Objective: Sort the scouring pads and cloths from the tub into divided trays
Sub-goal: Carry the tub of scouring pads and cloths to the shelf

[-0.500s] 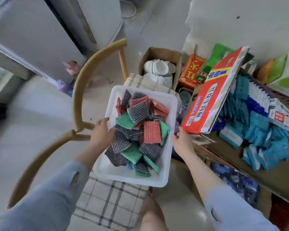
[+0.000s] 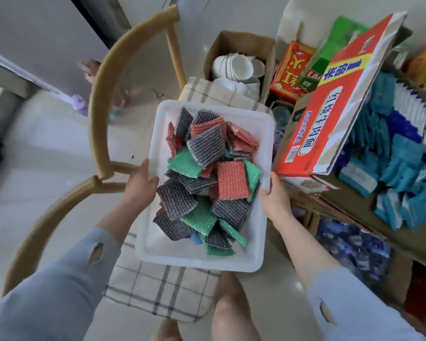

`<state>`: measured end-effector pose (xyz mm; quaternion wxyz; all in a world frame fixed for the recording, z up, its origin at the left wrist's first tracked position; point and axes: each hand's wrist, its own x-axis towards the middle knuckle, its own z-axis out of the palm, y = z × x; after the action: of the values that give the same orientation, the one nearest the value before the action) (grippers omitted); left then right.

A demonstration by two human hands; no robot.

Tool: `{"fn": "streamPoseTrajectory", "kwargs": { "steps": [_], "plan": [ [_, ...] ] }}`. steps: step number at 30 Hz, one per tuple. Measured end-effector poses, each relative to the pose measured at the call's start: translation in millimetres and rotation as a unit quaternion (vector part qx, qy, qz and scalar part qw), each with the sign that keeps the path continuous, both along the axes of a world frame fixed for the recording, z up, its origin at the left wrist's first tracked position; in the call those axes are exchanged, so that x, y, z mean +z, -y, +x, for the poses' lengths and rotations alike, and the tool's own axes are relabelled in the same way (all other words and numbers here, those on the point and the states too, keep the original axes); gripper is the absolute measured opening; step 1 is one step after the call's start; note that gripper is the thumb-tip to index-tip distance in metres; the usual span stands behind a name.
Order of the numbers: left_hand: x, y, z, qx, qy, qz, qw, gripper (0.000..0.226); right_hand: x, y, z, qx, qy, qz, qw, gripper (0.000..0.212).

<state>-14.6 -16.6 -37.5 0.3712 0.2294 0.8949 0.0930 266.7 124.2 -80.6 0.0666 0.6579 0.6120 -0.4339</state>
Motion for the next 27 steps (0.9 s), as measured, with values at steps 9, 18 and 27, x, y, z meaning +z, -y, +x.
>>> {"fn": "streamPoseTrajectory", "kwargs": {
  "steps": [9, 18, 27],
  "plan": [
    [78.0, 65.1, 13.8, 0.079, 0.076, 0.210, 0.972, 0.048, 88.9, 87.5, 40.8, -0.093, -0.067, 0.037, 0.993, 0.059],
    [187.2, 136.2, 59.0, -0.057, 0.167, 0.276, 0.945, 0.049, 190.1, 234.3, 121.8, -0.235, -0.099, 0.132, 0.958, 0.046],
    [236.3, 157.1, 207.2, -0.259, 0.262, 0.239, 0.898, 0.051, 253.7, 400.1, 256.2, -0.442, -0.089, 0.200, 0.870, 0.042]
  ]
}}
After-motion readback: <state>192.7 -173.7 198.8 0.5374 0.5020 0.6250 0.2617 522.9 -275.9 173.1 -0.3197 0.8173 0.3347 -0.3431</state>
